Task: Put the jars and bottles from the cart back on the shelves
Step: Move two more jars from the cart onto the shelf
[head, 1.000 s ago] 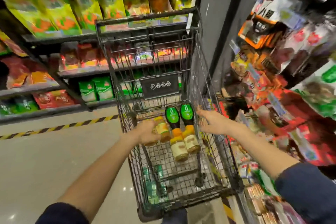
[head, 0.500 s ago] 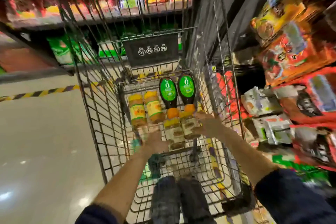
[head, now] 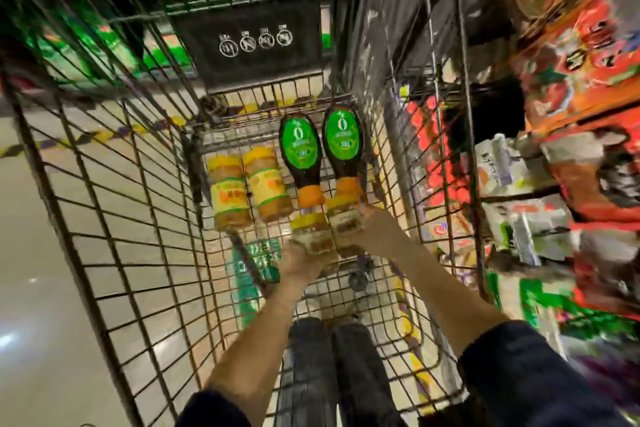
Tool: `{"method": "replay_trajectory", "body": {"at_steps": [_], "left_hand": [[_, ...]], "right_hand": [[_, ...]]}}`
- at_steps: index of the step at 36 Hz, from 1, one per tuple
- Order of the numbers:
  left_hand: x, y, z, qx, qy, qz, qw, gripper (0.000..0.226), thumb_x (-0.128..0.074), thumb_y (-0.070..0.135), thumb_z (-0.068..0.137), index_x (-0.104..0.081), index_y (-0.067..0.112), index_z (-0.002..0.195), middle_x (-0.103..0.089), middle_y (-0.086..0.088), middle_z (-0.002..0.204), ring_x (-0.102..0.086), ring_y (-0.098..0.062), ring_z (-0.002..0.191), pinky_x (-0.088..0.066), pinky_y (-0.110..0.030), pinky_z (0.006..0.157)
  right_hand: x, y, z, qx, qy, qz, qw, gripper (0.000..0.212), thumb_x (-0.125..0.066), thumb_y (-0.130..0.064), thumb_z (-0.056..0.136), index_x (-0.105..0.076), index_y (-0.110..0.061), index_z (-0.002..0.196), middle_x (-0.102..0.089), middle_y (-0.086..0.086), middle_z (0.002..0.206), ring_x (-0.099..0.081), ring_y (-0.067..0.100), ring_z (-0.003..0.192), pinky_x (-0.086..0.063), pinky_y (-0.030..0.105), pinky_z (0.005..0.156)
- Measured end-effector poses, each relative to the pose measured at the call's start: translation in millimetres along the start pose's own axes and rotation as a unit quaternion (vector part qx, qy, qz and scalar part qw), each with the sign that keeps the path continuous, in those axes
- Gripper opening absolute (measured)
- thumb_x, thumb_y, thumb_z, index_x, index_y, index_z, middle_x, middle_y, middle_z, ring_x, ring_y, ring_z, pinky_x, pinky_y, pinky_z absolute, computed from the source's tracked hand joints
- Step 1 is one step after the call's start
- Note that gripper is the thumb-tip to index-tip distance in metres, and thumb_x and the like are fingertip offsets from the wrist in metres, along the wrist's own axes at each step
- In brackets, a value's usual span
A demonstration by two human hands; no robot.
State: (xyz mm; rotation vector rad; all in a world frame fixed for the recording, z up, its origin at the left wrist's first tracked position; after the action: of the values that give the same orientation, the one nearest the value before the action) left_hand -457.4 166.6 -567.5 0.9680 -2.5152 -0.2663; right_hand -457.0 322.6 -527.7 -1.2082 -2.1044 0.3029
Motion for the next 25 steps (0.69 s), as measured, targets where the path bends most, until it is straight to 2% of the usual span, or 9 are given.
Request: {"method": "replay_trajectory", "body": {"at_steps": [2, 5, 8, 9, 12, 16, 20, 23, 25], "left_hand": [[-1.1, 2.4, 2.8, -0.002, 0.005, 0.000, 1.000, 0.069, -0.074, 0.043, 0.073, -0.052, 0.004, 0.125, -0.059, -0.012, 0.124, -0.056, -0.029, 0.114, -0.046, -0.033, 0.092], [0.9, 3.7, 7.3, 0.005, 0.011, 0.011, 1.000, 0.059, -0.078, 0.048, 0.065, -0.062, 0.010, 0.108, -0.067, -0.004, 0.108, -0.063, -0.023, 0.100, -0.049, -0.026, 0.076], [5.1, 7.5, 6.0, -0.005, -0.033, -0.079, 0.996, 0.044, -0.078, 0.024, 0.073, -0.061, 0.012, 0.111, -0.065, 0.002, 0.111, -0.060, -0.015, 0.102, -0.046, -0.017, 0.082], [6.2, 5.3, 7.4, -0.006, -0.049, -0.118, 0.992, 0.045, -0.077, 0.017, 0.074, -0.059, 0.010, 0.115, -0.064, -0.002, 0.115, -0.059, -0.015, 0.105, -0.044, -0.015, 0.084], [12.7, 3.1, 4.1, -0.018, -0.049, -0.142, 0.989, 0.055, -0.084, 0.019, 0.065, -0.061, 0.013, 0.115, -0.067, -0.003, 0.116, -0.062, -0.017, 0.105, -0.046, -0.026, 0.098], [29.4, 8.5, -4.9, -0.048, -0.050, -0.143, 0.987, 0.047, -0.082, 0.013, 0.067, -0.064, 0.012, 0.110, -0.067, -0.002, 0.109, -0.062, -0.017, 0.103, -0.047, -0.028, 0.094], [49.2, 17.5, -12.5, -0.088, -0.060, -0.138, 0.985, 0.036, -0.084, 0.015, 0.065, -0.060, 0.027, 0.090, -0.067, 0.003, 0.104, -0.062, -0.013, 0.095, -0.046, -0.021, 0.083], [60.7, 18.1, -11.0, -0.112, -0.039, -0.126, 0.985, 0.040, -0.082, 0.016, 0.067, -0.061, 0.016, 0.101, -0.066, -0.002, 0.109, -0.061, -0.015, 0.091, -0.048, -0.019, 0.074], [66.8, 18.4, -10.3, -0.127, -0.016, -0.097, 0.987, 0.054, -0.083, 0.025, 0.065, -0.059, 0.009, 0.111, -0.066, -0.006, 0.110, -0.063, -0.019, 0.096, -0.050, -0.024, 0.079]], "right_hand": [[-2.1, 2.8, 4.1, -0.002, 0.007, -0.029, 1.000, 0.044, -0.071, -0.025, 0.079, -0.054, -0.015, 0.118, -0.062, 0.000, 0.101, -0.058, 0.018, 0.095, -0.045, 0.030, 0.085], [-4.6, 6.6, 9.5, -0.003, 0.020, -0.066, 0.998, 0.041, -0.065, -0.027, 0.079, -0.056, -0.018, 0.117, -0.066, 0.006, 0.110, -0.061, 0.026, 0.103, -0.048, 0.030, 0.085], [-2.4, 6.4, 8.8, -0.021, 0.009, -0.080, 0.997, 0.045, -0.066, -0.020, 0.080, -0.053, -0.009, 0.122, -0.064, 0.012, 0.115, -0.058, 0.029, 0.107, -0.046, 0.032, 0.087], [-0.8, 5.7, 8.1, -0.028, 0.008, -0.090, 0.996, 0.048, -0.067, -0.020, 0.080, -0.050, -0.007, 0.124, -0.062, 0.013, 0.118, -0.056, 0.030, 0.110, -0.044, 0.032, 0.088], [0.2, 8.0, 12.8, -0.042, 0.011, -0.095, 0.995, 0.058, -0.070, -0.023, 0.080, -0.045, -0.006, 0.129, -0.057, 0.015, 0.126, -0.053, 0.031, 0.117, -0.044, 0.034, 0.093], [-6.4, 11.0, 21.2, -0.069, -0.001, -0.096, 0.993, 0.052, -0.072, -0.029, 0.078, -0.053, -0.010, 0.122, -0.062, 0.013, 0.118, -0.059, 0.030, 0.108, -0.047, 0.035, 0.088], [-16.7, 11.6, 28.5, -0.093, -0.029, -0.093, 0.991, 0.052, -0.074, -0.032, 0.075, -0.055, -0.009, 0.117, -0.064, 0.010, 0.114, -0.060, 0.028, 0.106, -0.045, 0.029, 0.082], [-26.7, 16.9, 37.4, -0.105, -0.023, -0.093, 0.990, 0.071, -0.082, -0.041, 0.063, -0.053, -0.011, 0.120, -0.065, 0.007, 0.116, -0.061, 0.026, 0.106, -0.048, 0.029, 0.085], [-32.2, 21.2, 43.3, -0.109, -0.021, -0.102, 0.989, 0.078, -0.082, -0.046, 0.060, -0.051, -0.011, 0.123, -0.063, 0.007, 0.117, -0.060, 0.025, 0.107, -0.048, 0.029, 0.086]]}}
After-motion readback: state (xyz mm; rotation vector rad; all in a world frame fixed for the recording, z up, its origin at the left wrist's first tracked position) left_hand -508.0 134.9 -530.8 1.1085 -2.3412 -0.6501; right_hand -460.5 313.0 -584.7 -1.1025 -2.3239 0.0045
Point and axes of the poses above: each hand's wrist, its own z-axis towards the middle knuckle, its own x-axis out of the back of the hand, y = z × x, the point moved 2 cm from there along z, towards the middle knuckle
